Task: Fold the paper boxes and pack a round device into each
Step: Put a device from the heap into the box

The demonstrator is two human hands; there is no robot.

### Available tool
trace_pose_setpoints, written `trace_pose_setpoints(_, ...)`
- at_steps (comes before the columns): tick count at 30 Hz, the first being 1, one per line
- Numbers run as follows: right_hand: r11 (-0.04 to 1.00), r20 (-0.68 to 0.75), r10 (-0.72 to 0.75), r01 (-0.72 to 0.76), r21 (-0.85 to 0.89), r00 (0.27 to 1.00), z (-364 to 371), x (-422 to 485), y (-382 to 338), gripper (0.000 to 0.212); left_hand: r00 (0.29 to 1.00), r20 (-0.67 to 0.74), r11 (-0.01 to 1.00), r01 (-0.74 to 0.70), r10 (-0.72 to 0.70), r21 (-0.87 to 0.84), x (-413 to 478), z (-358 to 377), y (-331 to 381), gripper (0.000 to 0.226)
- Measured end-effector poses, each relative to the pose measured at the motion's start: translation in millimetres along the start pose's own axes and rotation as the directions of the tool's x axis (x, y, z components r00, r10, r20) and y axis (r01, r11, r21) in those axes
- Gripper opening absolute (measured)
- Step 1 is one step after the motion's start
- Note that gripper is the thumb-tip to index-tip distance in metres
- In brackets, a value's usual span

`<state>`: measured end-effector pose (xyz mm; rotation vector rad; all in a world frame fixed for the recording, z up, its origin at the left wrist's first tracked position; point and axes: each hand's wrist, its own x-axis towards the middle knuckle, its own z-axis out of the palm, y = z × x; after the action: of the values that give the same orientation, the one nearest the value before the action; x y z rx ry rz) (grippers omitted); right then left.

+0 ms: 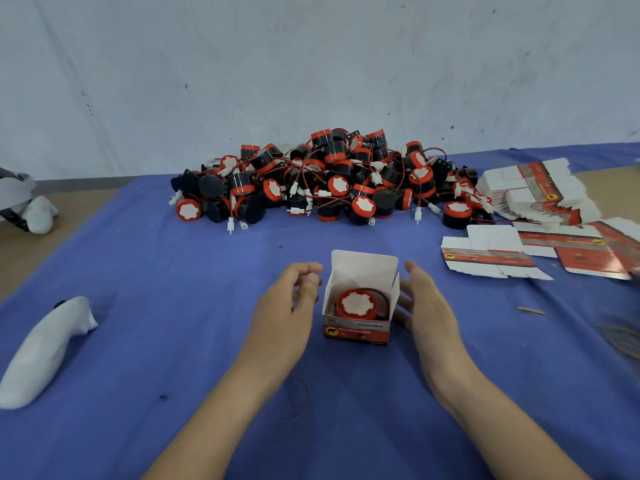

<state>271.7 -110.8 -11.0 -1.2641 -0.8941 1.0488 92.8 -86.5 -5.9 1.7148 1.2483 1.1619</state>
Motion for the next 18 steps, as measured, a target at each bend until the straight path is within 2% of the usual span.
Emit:
trace_pose_setpoints(3, 0.992, 0.046, -0.017, 0.022, -0.125, 0.999, 0, -2, 8, 0.033, 0.998, 0.053, 0.997, 0.045, -0.042, -0.058, 4, 3, 2, 0.019)
trace_pose_setpoints(9, 0.983, 0.095, -0.023, 0.039, -0.179, 0.995, -2, 4, 4, 0.024, 0.969, 0.200, 0.984, 0.164, -0.146, -0.073, 11, 4, 0, 0.025)
trace_pose_setpoints(12, 0.994, 0.132, 0.002, 0.013, -0.109, 0.991, -5, 5, 3, 0.026, 0.969, 0.208, 0.988, 0.144, -0.130, -0.051, 15, 7, -4, 0.009)
trace_pose_setpoints(16, 0.980, 0.146, 0.113, -0.134, 0.147, 0.983, -6, 6, -3, 0.031, 0.984, 0.136, 0.992, 0.120, -0.114, -0.038, 17, 14, -11, 0.008)
trace_pose_setpoints(18, 0.985, 0.171, 0.099, -0.121, 0.126, 0.980, -5, 5, -3, 0.033, 0.994, 0.087, 0.997, 0.072, -0.072, -0.003, 18, 18, -11, 0.011)
